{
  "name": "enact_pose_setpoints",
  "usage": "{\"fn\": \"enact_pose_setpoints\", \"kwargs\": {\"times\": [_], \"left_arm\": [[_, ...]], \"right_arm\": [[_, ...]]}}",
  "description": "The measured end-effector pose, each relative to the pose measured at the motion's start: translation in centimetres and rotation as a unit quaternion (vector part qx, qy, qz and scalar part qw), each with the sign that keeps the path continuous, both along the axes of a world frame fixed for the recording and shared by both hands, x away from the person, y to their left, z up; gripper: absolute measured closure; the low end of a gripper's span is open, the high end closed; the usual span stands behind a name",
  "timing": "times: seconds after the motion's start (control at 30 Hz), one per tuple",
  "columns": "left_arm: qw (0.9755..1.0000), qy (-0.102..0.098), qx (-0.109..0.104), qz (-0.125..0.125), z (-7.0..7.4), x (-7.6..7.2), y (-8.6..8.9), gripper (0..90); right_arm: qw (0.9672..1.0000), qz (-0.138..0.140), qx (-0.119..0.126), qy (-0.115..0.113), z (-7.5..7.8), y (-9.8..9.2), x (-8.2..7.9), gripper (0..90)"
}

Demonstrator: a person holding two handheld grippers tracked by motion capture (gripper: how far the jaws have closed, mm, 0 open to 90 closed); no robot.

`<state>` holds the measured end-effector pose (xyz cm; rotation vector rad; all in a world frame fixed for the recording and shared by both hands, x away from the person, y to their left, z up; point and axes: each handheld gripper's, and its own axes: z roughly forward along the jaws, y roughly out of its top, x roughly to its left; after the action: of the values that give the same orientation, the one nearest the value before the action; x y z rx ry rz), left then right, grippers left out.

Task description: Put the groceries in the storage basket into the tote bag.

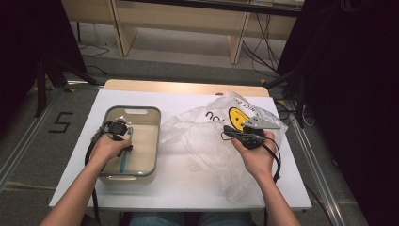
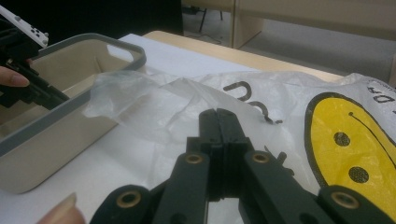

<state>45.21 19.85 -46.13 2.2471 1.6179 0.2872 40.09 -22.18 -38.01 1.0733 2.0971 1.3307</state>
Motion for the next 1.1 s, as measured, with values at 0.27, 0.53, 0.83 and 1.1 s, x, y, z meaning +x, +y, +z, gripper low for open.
{"fn": "enact_pose_setpoints", "kwargs": {"times": [0.27, 0.53, 0.83, 1.1], "left_arm": [[0.9999, 0.005, 0.007, -0.007, 0.08, 0.54, -0.35, 70.7], [0.9999, 0.006, 0.002, -0.008, 0.07, 0.65, -0.33, 75.1], [0.9999, 0.009, 0.005, -0.006, 0.09, 0.71, -0.48, 76.3], [0.9998, 0.009, 0.013, -0.011, 0.13, 0.70, -0.78, 80.1]], "right_arm": [[1.0000, 0.000, 0.000, 0.000, 0.00, -0.01, 0.02, 90.0], [1.0000, 0.001, 0.000, 0.000, 0.01, 0.01, -0.01, 90.0], [1.0000, 0.001, 0.001, 0.000, -0.01, 0.07, 0.01, 90.0], [1.0000, 0.001, 0.001, 0.000, 0.00, 0.06, -0.01, 90.0]]}}
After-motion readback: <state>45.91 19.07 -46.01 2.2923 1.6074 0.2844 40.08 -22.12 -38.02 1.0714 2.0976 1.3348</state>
